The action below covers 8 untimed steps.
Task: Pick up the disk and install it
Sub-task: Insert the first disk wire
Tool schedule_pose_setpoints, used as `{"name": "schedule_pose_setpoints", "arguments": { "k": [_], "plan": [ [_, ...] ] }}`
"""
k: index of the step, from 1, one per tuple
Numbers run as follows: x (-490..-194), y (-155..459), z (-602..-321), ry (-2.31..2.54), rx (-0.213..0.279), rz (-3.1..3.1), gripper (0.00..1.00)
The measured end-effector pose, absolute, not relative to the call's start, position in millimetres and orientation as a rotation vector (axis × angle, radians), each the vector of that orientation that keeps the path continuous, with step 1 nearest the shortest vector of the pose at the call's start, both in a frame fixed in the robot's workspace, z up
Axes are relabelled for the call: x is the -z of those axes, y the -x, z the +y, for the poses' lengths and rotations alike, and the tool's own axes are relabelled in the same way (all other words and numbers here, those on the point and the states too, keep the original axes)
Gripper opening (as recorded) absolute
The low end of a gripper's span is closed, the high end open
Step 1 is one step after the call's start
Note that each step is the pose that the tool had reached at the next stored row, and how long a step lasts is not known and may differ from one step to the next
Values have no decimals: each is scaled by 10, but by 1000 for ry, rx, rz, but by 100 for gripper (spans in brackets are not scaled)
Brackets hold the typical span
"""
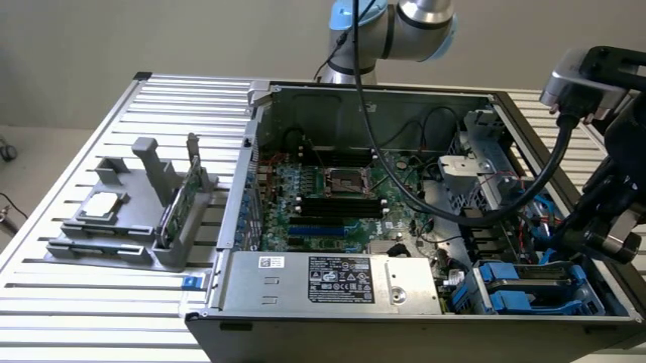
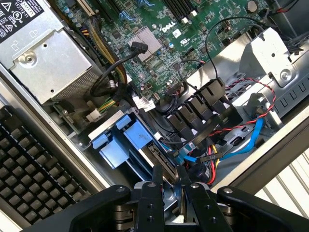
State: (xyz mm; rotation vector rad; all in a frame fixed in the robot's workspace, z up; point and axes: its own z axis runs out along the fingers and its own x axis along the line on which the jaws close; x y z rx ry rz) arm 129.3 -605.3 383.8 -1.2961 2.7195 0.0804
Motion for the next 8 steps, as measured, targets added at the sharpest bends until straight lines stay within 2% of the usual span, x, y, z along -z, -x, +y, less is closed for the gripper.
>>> {"name": "schedule_pose_setpoints", "arguments": {
  "k": [8],
  "plan": [
    [-3838,-1293,-6053,1114,-72,2794,25]
  ]
}}
